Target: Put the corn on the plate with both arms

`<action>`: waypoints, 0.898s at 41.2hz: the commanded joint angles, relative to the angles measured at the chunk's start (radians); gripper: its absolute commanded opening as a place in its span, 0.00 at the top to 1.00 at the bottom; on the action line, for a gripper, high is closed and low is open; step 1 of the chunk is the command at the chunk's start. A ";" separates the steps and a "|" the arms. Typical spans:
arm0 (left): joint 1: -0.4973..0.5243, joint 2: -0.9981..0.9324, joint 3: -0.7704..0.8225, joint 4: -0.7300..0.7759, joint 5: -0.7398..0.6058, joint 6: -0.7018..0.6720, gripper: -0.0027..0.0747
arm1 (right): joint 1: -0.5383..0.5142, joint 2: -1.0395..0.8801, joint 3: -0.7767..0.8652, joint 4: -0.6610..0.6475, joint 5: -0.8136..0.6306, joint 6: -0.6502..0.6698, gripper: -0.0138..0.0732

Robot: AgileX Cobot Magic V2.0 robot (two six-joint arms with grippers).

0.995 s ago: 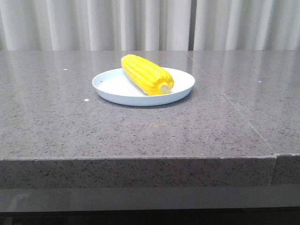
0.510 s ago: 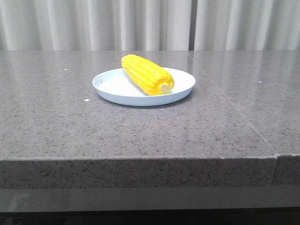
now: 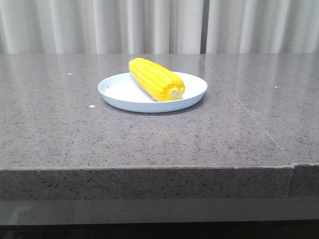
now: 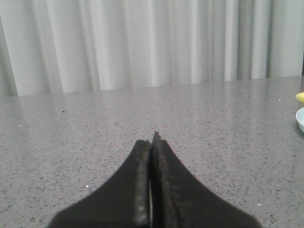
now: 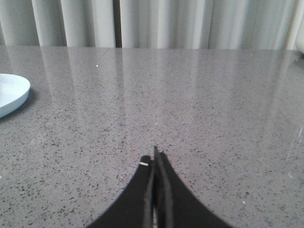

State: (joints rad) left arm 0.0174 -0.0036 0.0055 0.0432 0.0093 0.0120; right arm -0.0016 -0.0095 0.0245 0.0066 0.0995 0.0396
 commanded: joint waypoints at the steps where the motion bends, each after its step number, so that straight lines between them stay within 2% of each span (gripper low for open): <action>1: 0.002 -0.019 0.003 -0.009 -0.072 0.001 0.99 | -0.008 -0.014 -0.014 -0.013 -0.107 -0.009 0.92; 37: 0.002 -0.019 0.003 -0.009 -0.072 0.001 0.99 | -0.026 -0.014 -0.014 0.005 -0.110 -0.008 0.92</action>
State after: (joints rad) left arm 0.0174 -0.0036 0.0055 0.0432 0.0093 0.0120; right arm -0.0241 -0.0111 0.0268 0.0097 0.0784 0.0396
